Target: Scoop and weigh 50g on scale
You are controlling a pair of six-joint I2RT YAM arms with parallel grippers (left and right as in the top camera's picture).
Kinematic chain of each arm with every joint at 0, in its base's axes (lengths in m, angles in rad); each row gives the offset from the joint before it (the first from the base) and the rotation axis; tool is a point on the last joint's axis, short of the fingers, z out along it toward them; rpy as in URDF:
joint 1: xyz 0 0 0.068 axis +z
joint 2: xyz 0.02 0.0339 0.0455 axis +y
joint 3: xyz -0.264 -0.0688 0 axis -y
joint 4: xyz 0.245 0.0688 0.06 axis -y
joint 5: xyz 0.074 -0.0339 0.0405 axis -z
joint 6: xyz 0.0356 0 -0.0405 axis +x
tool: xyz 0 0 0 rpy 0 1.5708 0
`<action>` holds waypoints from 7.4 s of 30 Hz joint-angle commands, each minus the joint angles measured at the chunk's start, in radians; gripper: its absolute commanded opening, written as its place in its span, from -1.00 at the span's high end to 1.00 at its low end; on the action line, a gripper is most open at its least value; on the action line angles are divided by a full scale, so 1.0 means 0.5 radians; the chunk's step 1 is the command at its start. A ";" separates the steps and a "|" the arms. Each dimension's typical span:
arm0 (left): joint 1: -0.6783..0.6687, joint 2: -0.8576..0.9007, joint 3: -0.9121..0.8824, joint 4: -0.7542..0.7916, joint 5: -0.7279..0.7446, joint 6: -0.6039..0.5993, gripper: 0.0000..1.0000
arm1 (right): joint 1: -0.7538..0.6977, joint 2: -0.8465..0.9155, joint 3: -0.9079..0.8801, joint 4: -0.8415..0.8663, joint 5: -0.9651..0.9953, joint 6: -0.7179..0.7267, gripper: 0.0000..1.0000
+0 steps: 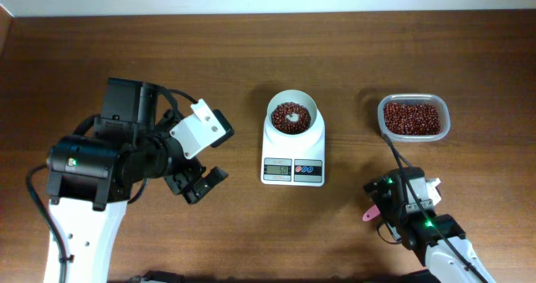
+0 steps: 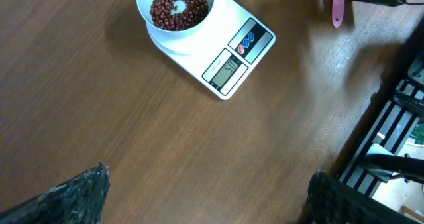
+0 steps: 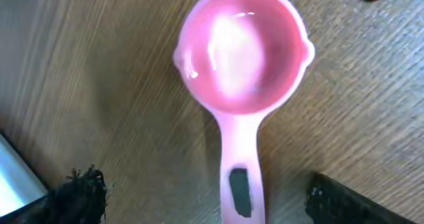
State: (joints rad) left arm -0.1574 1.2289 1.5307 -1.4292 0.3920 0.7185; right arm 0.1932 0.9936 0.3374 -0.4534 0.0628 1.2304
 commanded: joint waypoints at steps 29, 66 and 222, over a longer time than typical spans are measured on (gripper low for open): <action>0.007 0.001 0.017 -0.003 0.007 0.034 -0.98 | -0.008 0.162 -0.050 0.138 -0.037 0.016 -0.97; 0.007 0.001 0.017 -0.003 0.007 0.034 -0.98 | -0.292 -1.432 -0.663 0.803 0.901 -2.209 -0.97; 0.259 -2.168 -0.358 -0.451 -0.411 -1.083 -0.98 | -0.452 -1.981 -0.664 0.749 -0.109 -2.484 -0.97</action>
State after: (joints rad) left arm -0.0319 0.1806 1.3495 -1.6566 0.1829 0.1856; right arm -0.0399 0.0135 0.0147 -0.0776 0.0158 -0.0051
